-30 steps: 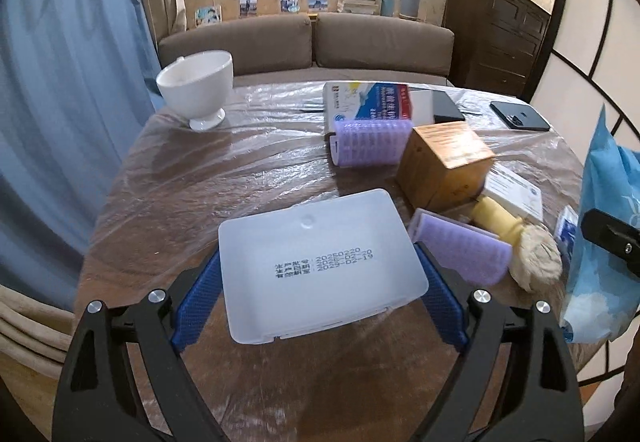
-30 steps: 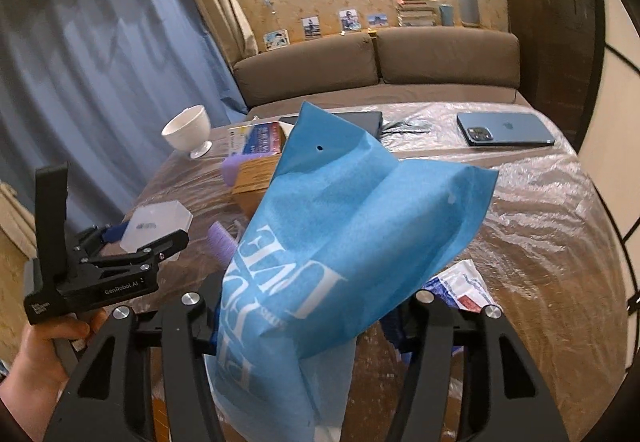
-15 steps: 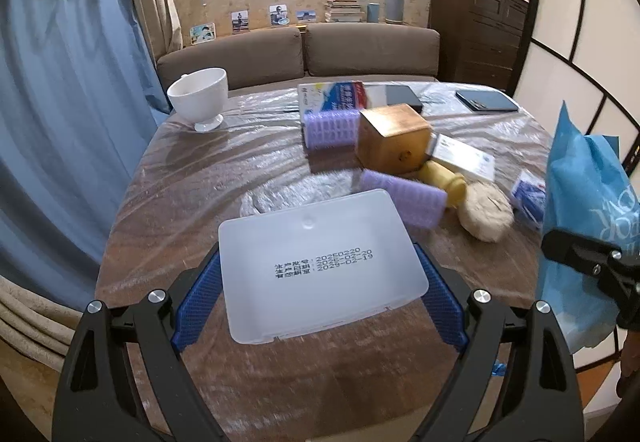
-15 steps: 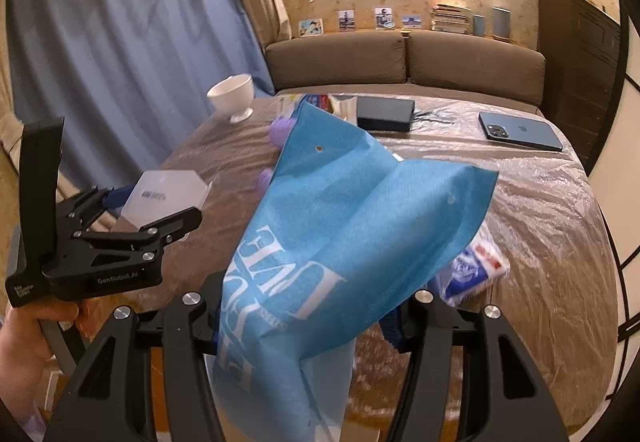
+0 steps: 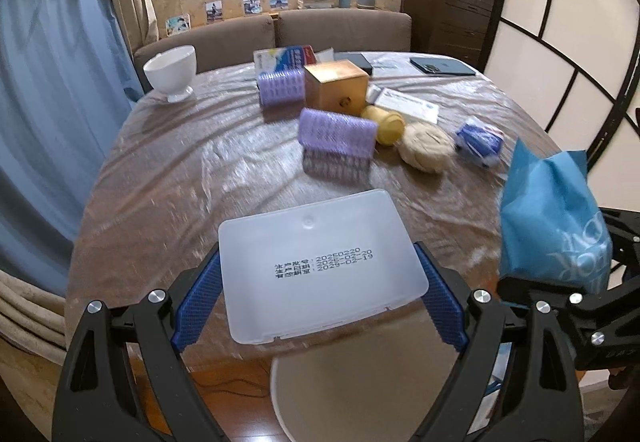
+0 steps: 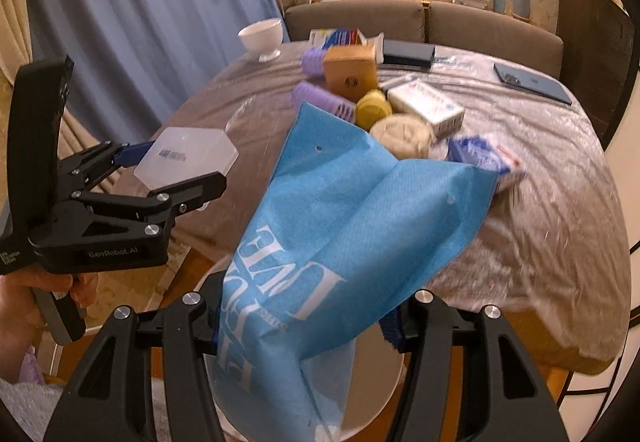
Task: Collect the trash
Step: 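Carry the white lid with the left tool over the white bin and release it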
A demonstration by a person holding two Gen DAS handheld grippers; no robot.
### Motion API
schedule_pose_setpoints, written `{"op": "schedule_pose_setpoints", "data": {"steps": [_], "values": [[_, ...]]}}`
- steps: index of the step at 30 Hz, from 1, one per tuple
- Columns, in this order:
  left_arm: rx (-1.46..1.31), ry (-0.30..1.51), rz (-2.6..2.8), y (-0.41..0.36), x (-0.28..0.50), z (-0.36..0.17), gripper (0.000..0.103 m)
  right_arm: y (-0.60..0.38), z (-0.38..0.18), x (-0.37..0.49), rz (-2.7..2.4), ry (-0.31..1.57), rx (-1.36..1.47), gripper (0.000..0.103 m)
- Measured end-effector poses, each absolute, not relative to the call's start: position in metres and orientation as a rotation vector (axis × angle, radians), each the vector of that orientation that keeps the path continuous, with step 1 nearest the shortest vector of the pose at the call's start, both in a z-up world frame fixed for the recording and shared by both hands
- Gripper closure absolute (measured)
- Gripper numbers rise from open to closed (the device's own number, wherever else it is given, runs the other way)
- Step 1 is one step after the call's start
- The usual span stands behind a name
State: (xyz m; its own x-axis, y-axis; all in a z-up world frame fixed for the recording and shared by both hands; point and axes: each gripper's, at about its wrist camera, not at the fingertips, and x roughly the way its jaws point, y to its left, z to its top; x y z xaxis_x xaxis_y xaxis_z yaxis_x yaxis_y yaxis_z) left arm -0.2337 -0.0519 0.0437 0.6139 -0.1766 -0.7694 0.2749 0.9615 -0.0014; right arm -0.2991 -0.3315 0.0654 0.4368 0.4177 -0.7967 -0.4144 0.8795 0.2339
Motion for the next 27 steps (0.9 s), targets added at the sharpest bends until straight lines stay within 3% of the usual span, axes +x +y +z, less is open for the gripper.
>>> {"op": "schedule_pose_setpoints", "data": {"steps": [27], "values": [[0.169, 1.013, -0.325, -0.061, -0.291, -0.016, 0.012, -0.328, 0.002, -0.333, 0.525, 1.16, -0.052, 0.047]]}}
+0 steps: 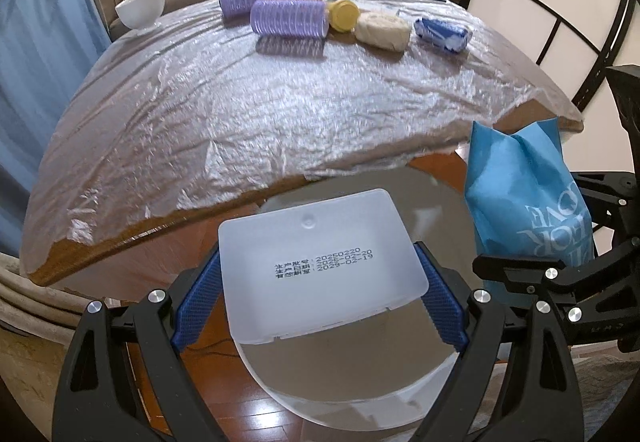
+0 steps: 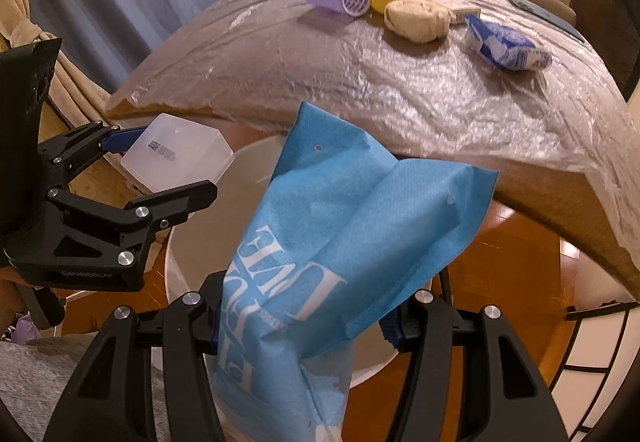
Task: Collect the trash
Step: 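Carry the white lid with the left tool over the white bin and release it, then release the blue bag from the right tool into the white bin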
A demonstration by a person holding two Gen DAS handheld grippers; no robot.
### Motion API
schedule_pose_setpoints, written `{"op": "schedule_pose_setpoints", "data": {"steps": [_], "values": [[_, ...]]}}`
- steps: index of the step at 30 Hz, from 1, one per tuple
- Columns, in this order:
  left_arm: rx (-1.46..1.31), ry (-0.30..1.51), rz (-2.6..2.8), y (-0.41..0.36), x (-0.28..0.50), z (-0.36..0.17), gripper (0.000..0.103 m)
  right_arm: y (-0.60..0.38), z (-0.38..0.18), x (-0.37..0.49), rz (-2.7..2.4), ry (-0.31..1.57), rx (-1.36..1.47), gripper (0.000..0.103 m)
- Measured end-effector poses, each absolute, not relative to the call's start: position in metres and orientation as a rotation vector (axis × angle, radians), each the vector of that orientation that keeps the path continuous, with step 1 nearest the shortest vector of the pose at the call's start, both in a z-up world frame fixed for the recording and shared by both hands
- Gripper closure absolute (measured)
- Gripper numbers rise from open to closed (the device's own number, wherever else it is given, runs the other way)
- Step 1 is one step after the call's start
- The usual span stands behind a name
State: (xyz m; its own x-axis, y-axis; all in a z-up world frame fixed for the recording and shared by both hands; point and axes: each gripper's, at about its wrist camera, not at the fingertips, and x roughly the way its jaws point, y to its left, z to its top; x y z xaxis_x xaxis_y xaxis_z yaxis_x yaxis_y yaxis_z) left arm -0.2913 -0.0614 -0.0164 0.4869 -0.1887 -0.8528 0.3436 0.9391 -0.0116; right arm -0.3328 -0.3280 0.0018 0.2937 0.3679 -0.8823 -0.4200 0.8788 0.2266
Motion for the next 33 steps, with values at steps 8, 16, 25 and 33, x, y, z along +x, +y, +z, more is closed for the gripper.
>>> {"op": "schedule_pose_setpoints", "data": {"steps": [8, 16, 25, 33], "values": [[0.179, 1.053, -0.346, -0.064, -0.29, -0.037, 0.012, -0.321, -0.021, -0.329, 0.518, 1.196, -0.075, 0.047], [0.202, 1.081, -0.358, -0.066, -0.288, -0.055, 0.012, -0.309, -0.04, -0.322, 0.511, 1.238, -0.093, 0.047], [0.198, 1.106, -0.361, -0.065, -0.288, -0.073, 0.012, -0.301, -0.059, -0.321, 0.482, 1.27, -0.092, 0.047], [0.183, 1.12, -0.376, -0.065, -0.29, -0.087, 0.012, -0.304, -0.064, -0.321, 0.452, 1.283, -0.081, 0.04]]}}
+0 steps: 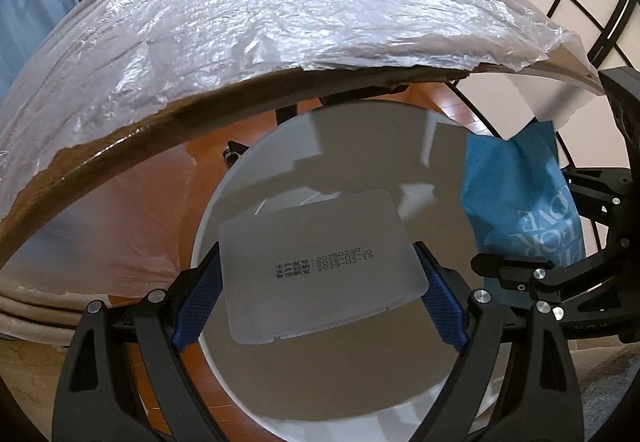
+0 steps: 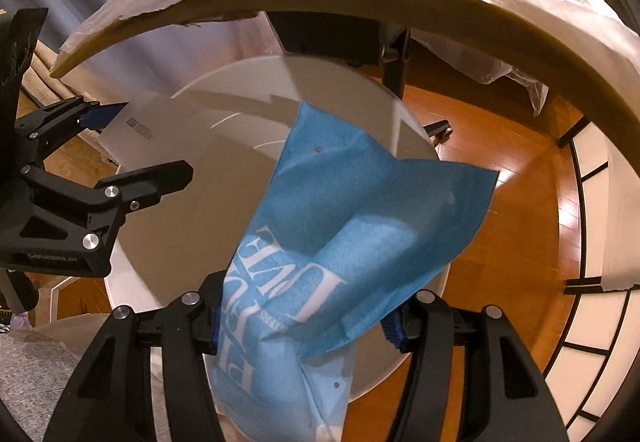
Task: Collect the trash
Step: 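Release the blue bag from the right tool into the white bin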
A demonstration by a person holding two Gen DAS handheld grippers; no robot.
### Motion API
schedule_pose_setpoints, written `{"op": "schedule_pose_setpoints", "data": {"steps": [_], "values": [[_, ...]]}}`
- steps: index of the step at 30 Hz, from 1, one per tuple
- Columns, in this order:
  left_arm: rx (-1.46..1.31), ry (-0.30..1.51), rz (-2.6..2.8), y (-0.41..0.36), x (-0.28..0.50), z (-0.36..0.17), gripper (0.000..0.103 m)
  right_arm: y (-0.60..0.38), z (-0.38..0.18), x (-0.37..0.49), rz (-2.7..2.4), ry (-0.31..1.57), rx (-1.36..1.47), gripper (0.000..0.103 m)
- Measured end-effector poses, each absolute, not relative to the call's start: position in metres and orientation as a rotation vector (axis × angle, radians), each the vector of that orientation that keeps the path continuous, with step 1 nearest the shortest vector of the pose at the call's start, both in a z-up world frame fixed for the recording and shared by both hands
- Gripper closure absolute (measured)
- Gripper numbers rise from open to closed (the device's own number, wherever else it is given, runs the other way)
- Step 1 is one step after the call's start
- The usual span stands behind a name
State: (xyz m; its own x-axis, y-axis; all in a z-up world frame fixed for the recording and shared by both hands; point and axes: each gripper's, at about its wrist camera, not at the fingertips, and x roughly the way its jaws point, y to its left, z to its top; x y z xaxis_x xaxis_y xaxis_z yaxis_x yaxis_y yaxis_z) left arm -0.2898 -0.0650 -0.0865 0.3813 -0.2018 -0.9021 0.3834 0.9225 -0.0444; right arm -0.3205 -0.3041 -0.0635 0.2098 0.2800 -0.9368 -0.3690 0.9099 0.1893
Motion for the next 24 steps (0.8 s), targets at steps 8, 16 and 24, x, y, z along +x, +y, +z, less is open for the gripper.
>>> {"op": "schedule_pose_setpoints", "data": {"steps": [8, 16, 24], "values": [[0.13, 1.095, -0.389, -0.05, -0.28, -0.065, 0.012, -0.326, -0.022, -0.334, 0.396, 1.165, -0.056, 0.019], [0.054, 0.86, -0.469, -0.039, -0.298, 0.022, 0.002, -0.348, 0.064, -0.344, 0.357, 0.904, -0.029, 0.013], [0.062, 0.737, -0.429, -0.045, -0.213, 0.059, 0.002, -0.378, 0.085, -0.264, 0.215, 0.785, -0.119, 0.004]]}}
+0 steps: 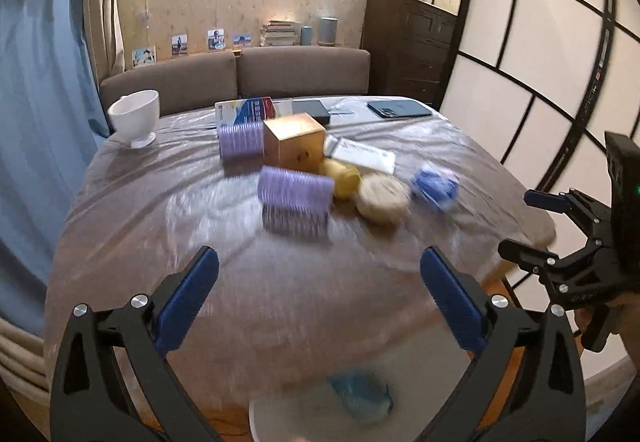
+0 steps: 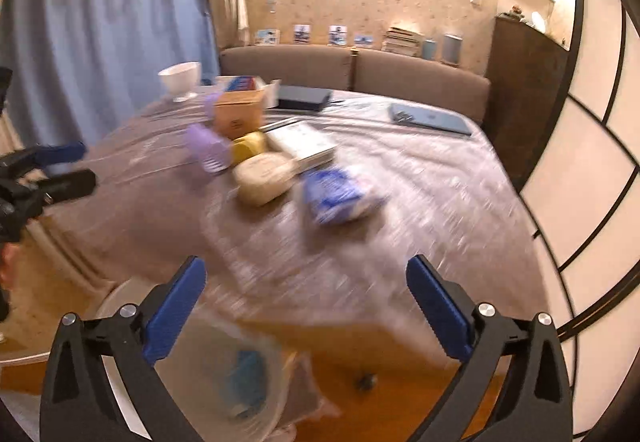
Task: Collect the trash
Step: 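Release the blue bag from the right tool into the white bin, then grasp the purple hair roller with the left tool while the right tool grasps the blue tissue pack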
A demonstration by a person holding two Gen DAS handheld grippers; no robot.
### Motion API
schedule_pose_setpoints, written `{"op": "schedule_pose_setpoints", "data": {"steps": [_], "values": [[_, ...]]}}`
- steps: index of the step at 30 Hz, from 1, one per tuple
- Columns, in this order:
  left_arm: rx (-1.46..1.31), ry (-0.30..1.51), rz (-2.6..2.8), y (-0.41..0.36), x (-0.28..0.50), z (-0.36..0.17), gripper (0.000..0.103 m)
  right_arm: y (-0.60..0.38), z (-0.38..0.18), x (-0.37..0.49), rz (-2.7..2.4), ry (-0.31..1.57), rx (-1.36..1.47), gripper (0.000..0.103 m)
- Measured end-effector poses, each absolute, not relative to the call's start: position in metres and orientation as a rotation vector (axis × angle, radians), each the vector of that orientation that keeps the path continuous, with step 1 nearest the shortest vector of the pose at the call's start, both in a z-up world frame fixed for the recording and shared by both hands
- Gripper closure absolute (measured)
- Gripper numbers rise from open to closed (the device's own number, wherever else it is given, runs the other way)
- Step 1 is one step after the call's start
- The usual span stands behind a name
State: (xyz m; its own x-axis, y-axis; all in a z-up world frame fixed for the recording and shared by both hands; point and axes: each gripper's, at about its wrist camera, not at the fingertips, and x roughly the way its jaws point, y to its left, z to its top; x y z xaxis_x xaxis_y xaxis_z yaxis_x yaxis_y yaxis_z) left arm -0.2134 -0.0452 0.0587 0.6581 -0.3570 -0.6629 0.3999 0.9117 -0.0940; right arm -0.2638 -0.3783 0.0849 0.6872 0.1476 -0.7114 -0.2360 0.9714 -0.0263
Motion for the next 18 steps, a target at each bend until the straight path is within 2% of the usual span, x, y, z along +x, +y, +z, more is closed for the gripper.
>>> {"op": "schedule_pose_setpoints", "data": {"steps": [8, 18], "values": [[0.139, 0.827, -0.431, -0.067, -0.131, 0.023, 0.002, -0.391, 0.051, -0.198, 0.245, 0.878, -0.124, 0.004], [0.175, 0.894, -0.442, -0.08, -0.099, 0.003, 0.002, -0.384, 0.036, -0.168, 0.289, 0.927, -0.138, 0.005]]}}
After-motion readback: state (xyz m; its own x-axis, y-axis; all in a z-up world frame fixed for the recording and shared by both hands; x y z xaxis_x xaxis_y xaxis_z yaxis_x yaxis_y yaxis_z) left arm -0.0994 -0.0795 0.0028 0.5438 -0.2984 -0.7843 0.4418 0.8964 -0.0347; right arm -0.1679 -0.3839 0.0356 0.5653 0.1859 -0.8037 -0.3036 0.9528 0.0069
